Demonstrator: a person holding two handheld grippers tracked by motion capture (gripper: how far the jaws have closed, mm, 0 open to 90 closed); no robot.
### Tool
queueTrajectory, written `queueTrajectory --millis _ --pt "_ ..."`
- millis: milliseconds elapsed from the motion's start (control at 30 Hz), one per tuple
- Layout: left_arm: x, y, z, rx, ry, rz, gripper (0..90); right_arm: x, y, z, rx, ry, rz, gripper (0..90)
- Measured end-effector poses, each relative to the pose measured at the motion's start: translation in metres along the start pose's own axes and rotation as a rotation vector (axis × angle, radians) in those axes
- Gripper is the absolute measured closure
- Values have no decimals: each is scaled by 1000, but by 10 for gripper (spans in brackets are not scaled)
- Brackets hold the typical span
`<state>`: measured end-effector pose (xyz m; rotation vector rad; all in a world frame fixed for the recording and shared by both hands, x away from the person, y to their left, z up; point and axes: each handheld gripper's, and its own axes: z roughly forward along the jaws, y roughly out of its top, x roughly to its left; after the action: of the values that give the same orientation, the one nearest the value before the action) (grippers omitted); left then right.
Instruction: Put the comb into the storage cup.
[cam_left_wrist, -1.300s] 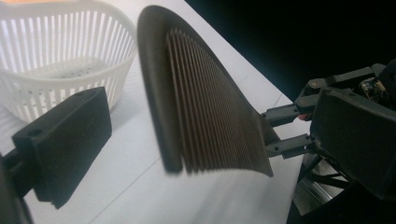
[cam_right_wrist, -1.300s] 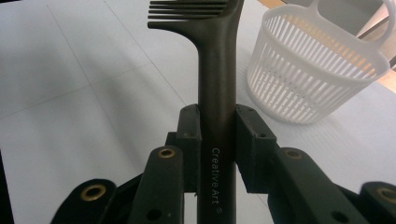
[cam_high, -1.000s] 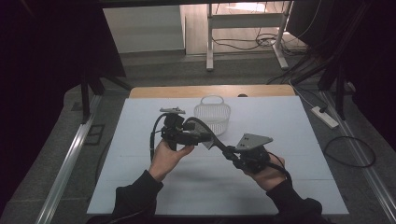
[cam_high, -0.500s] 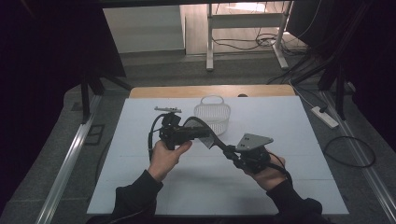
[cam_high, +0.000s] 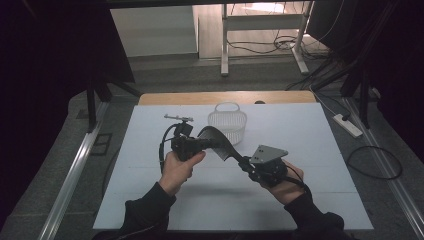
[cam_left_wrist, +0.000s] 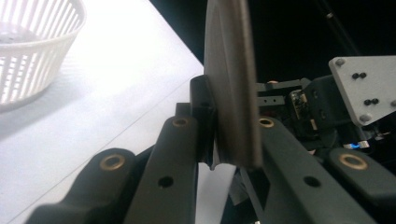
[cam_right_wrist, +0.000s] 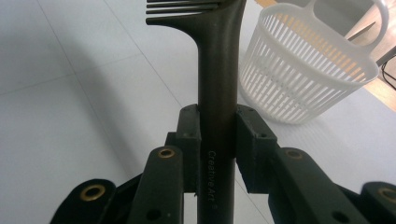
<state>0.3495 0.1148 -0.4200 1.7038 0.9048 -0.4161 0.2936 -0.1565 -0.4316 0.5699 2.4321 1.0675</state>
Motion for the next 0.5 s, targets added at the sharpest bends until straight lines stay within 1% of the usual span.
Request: queueTrajectory --millis 67,200,333,500 --pt "-1 0 0 3 5 0 861 0 -1 1 2 4 2 724" --pt "0 0 0 -1 -1 -7 863 -1 -1 1 1 5 5 720" --pt "0 0 0 -10 -3 0 864 -1 -1 2 -6 10 16 707" --pt "-2 2 -4 -26 3 12 871 -3 -3 2 -17 24 34 622"
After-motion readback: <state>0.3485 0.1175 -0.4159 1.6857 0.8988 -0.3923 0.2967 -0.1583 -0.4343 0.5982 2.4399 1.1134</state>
